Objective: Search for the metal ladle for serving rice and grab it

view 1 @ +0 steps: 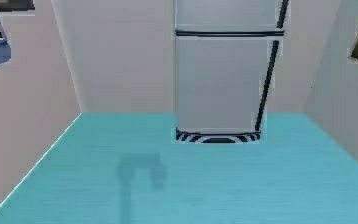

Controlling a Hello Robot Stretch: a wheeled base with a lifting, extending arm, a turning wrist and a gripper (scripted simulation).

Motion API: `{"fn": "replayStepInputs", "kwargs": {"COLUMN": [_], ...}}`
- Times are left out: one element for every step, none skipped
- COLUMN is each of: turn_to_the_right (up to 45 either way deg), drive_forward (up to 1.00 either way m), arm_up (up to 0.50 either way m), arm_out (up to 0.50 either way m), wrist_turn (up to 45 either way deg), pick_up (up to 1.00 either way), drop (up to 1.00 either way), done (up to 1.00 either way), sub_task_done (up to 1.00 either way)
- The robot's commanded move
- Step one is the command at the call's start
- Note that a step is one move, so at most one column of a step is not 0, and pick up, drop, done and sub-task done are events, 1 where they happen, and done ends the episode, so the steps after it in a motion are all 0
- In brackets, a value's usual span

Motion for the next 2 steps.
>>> {"fn": "replayStepInputs", "kwargs": {"turn_to_the_right": [-45.0, -45.0], "drive_forward": [0.00, 0.00], "arm_up": [0.00, 0.00], "arm_out": [0.00, 0.00], "wrist_turn": [0.0, 0.0], "pick_up": [0.00, 0.00], "drop": [0.00, 0.00], "done": [0.00, 0.00], "sub_task_done": [0.00, 0.00]}}
